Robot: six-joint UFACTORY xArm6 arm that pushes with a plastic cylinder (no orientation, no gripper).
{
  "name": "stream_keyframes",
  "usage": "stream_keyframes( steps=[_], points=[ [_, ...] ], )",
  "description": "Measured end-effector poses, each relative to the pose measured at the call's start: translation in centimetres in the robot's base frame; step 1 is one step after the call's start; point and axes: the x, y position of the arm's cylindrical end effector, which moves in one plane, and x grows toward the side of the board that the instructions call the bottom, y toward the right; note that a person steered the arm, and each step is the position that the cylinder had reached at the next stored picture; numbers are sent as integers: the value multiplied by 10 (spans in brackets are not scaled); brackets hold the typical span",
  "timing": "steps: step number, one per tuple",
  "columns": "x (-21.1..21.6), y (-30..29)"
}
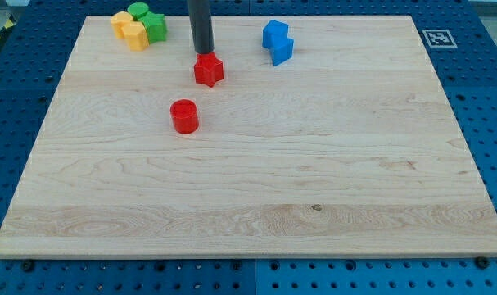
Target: Place the red star to the top of red circle
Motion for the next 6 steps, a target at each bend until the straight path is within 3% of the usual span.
stream_keyframes(
  steps=[6],
  points=[
    [73, 56]
  ],
)
